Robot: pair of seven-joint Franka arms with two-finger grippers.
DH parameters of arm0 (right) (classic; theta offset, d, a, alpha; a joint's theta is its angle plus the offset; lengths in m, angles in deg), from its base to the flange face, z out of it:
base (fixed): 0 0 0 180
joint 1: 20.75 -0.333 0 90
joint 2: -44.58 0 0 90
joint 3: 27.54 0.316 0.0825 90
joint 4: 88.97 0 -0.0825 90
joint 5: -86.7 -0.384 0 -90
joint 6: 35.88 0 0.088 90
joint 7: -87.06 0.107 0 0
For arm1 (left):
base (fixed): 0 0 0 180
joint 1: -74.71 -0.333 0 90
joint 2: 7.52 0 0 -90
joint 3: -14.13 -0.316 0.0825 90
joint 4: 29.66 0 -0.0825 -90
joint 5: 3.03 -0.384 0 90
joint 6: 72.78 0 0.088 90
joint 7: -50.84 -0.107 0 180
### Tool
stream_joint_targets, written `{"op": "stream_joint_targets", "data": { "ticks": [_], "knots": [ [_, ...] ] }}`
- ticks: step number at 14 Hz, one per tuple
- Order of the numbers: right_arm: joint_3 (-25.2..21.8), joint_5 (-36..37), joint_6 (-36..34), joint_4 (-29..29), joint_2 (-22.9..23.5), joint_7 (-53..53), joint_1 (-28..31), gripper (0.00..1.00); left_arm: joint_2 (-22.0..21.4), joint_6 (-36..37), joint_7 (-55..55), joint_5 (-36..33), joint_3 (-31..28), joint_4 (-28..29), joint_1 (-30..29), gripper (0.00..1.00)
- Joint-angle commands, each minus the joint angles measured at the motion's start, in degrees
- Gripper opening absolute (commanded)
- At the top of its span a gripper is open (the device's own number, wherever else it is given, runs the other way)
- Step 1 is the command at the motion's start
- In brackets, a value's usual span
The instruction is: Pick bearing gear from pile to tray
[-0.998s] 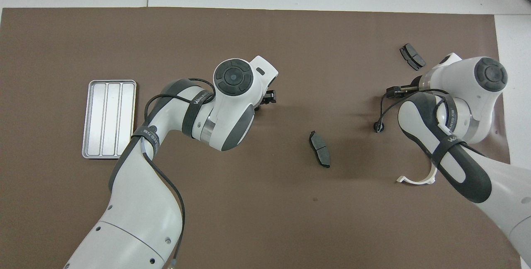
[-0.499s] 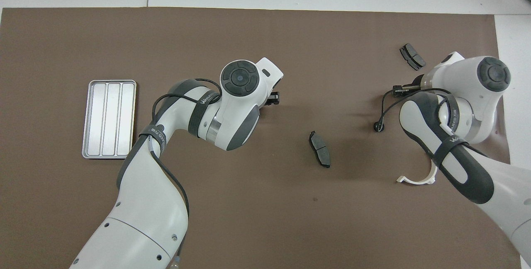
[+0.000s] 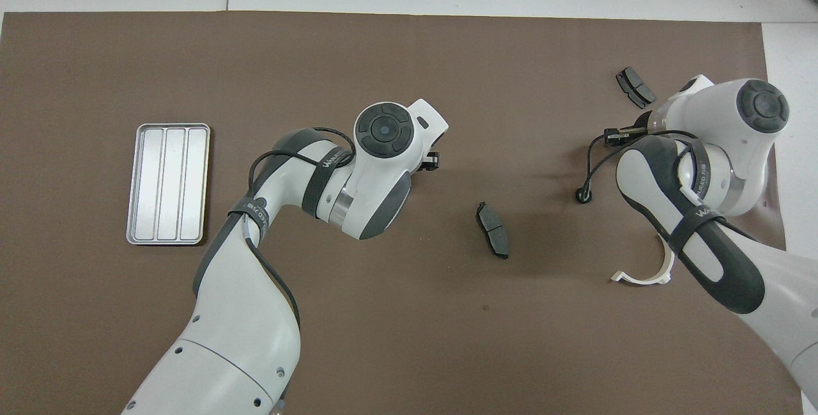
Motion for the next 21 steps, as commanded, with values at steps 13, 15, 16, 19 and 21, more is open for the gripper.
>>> {"op": "stream_joint_targets", "data": {
  "ticks": [13,15,16,19,21],
  "knots": [
    [1.2,-1.6,-8.0,3.5,-5.3,8.5,-2.3,0.00,-0.1,-0.2,-2.4,0.0,-0.7,2.0,0.7,0.33],
    [2.4,-1.6,-8.4,3.8,-6.0,12.6,-3.4,0.00,-0.1,-0.1,-2.5,0.0,-0.7,2.0,0.7,0.25],
    [2.8,-1.6,-8.5,4.1,-6.0,15.3,-4.3,0.00,-0.1,-0.1,-2.5,0.0,-0.7,1.8,0.7,0.23],
    [2.9,-1.6,-7.7,4.4,-5.9,22.1,-7.7,0.00,-0.1,0.2,-2.4,0.0,-0.6,1.7,0.7,0.13],
    [2.9,-1.6,-7.2,4.2,-6.0,25.4,-10.1,0.00,-0.2,0.3,-2.4,0.0,-0.7,1.4,0.6,0.04]
  ]
}}
